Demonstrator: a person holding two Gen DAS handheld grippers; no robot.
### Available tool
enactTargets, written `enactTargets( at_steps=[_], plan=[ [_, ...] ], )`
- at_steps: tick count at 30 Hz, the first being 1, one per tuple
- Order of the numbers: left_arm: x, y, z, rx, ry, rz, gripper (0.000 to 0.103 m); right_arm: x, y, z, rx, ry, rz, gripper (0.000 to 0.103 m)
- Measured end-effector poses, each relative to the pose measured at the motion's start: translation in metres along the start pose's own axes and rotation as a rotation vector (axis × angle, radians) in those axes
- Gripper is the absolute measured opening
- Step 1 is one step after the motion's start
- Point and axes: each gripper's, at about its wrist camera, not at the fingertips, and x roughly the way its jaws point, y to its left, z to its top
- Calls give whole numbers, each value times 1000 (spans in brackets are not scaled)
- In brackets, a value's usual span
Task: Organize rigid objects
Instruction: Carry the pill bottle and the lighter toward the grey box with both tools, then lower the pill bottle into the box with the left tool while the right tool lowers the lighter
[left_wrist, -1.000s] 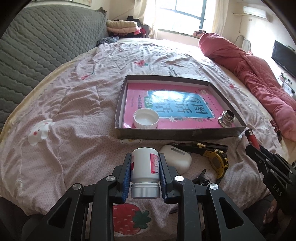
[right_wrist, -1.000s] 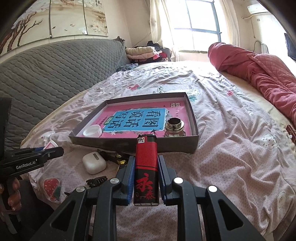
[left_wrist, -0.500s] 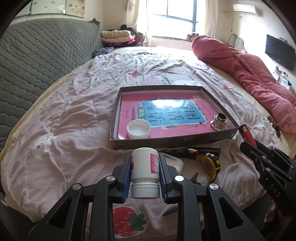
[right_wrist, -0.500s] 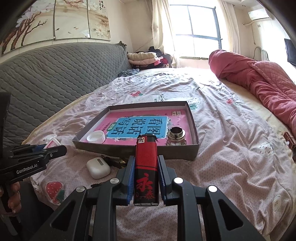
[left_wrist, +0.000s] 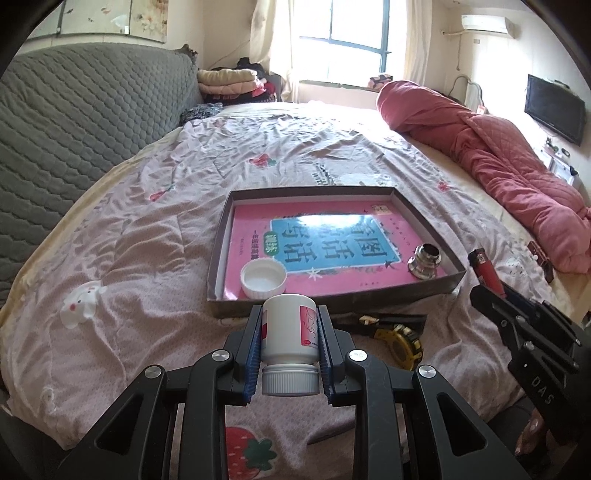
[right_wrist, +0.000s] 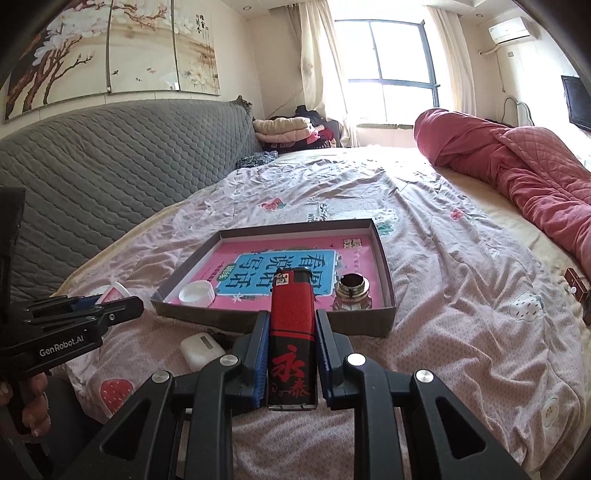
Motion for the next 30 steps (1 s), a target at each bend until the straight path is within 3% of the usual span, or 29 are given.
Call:
enactTargets(
  at_steps=[30],
  plan=[
    [38,-1,54,-12,-3,22,27,31,3,43,-8,-99,29,23]
  ],
)
